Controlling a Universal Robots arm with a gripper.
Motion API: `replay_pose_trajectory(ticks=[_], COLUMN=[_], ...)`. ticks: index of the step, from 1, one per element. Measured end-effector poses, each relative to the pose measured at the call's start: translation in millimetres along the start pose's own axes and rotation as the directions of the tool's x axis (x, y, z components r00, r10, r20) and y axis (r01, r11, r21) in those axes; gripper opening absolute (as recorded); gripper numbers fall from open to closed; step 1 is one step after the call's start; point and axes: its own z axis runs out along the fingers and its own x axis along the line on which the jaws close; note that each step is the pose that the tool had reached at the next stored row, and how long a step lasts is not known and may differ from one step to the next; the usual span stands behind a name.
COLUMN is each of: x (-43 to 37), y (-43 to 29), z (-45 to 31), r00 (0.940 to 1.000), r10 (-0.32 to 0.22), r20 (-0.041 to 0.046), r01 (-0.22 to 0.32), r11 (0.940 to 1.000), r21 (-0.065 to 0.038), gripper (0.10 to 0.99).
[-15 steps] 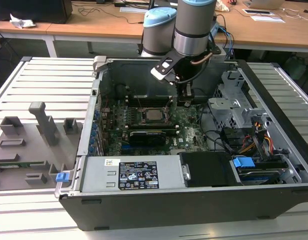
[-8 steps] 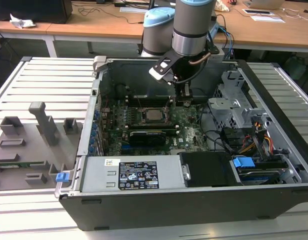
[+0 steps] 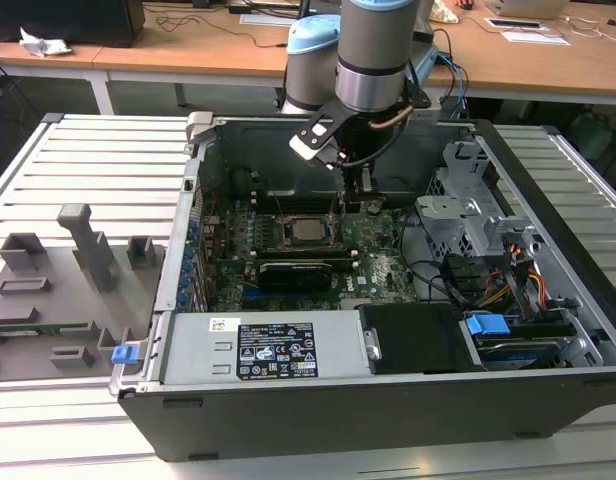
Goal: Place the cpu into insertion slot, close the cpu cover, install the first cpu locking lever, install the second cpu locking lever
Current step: 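Close the cpu cover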
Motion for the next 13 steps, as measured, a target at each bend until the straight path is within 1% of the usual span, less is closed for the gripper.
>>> replay_pose_trajectory(ticks=[9, 13], x=[0.2, 0.4], y=[-9.6, -15.1], z=[0.6, 1.7], r00=[1.0, 1.0], r10=[0.0, 0.0], r20=[0.0, 0.0], r01=[0.0, 0.0], r11=[1.0, 1.0], r21=[0.0, 0.0], gripper=[0.106, 0.106])
